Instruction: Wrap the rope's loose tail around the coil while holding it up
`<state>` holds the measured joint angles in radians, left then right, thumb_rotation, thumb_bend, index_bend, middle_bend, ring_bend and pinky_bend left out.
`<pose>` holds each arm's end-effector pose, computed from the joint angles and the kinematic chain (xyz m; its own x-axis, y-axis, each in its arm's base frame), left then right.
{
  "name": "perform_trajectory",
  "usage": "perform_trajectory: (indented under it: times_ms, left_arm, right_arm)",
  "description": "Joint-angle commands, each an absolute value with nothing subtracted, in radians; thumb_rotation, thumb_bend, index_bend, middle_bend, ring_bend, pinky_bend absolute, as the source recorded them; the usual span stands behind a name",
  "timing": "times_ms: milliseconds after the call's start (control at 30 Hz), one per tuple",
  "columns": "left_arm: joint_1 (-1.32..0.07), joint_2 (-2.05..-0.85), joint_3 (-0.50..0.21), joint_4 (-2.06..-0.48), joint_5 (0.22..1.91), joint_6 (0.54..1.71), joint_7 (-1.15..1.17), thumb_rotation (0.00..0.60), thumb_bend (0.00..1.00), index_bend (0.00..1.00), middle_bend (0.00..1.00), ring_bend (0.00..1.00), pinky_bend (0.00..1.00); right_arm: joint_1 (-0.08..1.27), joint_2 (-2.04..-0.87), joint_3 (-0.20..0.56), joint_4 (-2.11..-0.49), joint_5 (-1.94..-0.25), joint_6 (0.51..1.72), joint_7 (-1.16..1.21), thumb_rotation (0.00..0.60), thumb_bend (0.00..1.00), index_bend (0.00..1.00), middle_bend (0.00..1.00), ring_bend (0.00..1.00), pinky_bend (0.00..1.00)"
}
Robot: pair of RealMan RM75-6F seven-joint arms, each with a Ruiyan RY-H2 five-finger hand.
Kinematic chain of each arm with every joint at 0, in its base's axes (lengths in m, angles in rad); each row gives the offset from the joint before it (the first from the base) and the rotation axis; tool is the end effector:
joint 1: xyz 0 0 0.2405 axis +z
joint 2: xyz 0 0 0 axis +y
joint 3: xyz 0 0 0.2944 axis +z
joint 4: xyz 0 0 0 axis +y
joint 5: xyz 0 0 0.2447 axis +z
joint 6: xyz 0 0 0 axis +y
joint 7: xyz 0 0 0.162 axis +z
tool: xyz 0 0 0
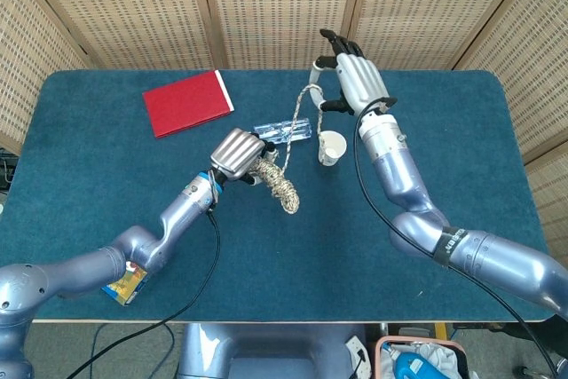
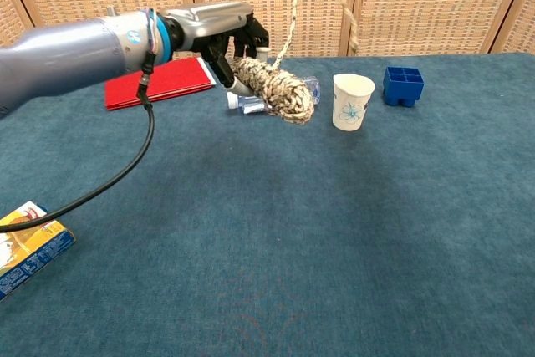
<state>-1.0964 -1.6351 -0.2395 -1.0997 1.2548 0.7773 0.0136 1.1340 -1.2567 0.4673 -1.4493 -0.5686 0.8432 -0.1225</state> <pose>-0.0575 0.4999 -0.0610 0.4724 0.1562 0.8675 0.7495 -0.5891 -0.3020 -0.0214 -0.5428 0.1173 0.0063 -0.1072 0.9942 -0.9719 -0.2347 -0.0191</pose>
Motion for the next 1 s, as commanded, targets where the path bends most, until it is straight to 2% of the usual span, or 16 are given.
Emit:
perform_trajectory:
  times_ms: [33, 167, 300, 433, 667, 1000]
  left_arm:
    - [-1.081, -1.554, -0.196, -1.103, 1.382, 0.751, -0.185, 0.6, 0.5, 0.84, 0.66, 0.49, 0.57]
    - [-1.068, -1.517, -0.186, -1.098, 1.428, 0.777, -0.321, 0.6, 0.5, 0.84, 0.66, 0.49, 0.57]
    - [-1.067, -1.475, -0.214, -1.138, 1.394, 0.733, -0.486, 0.6, 0.5, 0.84, 0.66, 0.49, 0.57]
    - [-1.072, -1.461, -0.246, -1.143, 1.359, 0.717, -0.542, 0.6, 0.5, 0.84, 0.66, 0.49, 0.57]
    - [-1.095, -1.499, -0.323, -1.129, 1.196, 0.692, -0.451, 0.6, 0.5, 0.84, 0.66, 0.49, 0.57]
    - [-1.14, -1.59, -0.396, -1.153, 0.92, 0.801, -0.089, 0.6, 0.5, 0.84, 0.66, 0.49, 0.58]
  right_arm:
    - [1.104, -1.281, 0.436, -1.396, -0.575, 0.807, -0.089, 0.6, 0.48, 0.69, 0.04, 0.0, 0.0]
    - [1.064, -1.315, 0.403, -1.331, -0.606, 0.764, -0.037, 0.6, 0.48, 0.69, 0.04, 0.0, 0.0]
    - [1.028, -1.348, 0.366, -1.28, -0.647, 0.726, 0.0, 0.6, 0.48, 0.69, 0.04, 0.0, 0.0]
    - [0.991, -1.373, 0.323, -1.263, -0.69, 0.72, 0.008, 0.6, 0.48, 0.69, 0.04, 0.0, 0.0]
    - [0.951, -1.389, 0.246, -1.296, -0.764, 0.735, -0.044, 0.6, 0.48, 0.69, 0.04, 0.0, 0.0]
    - [0.899, -1.362, 0.198, -1.444, -0.852, 0.808, -0.104, 0.6, 0.48, 0.69, 0.04, 0.0, 0.0]
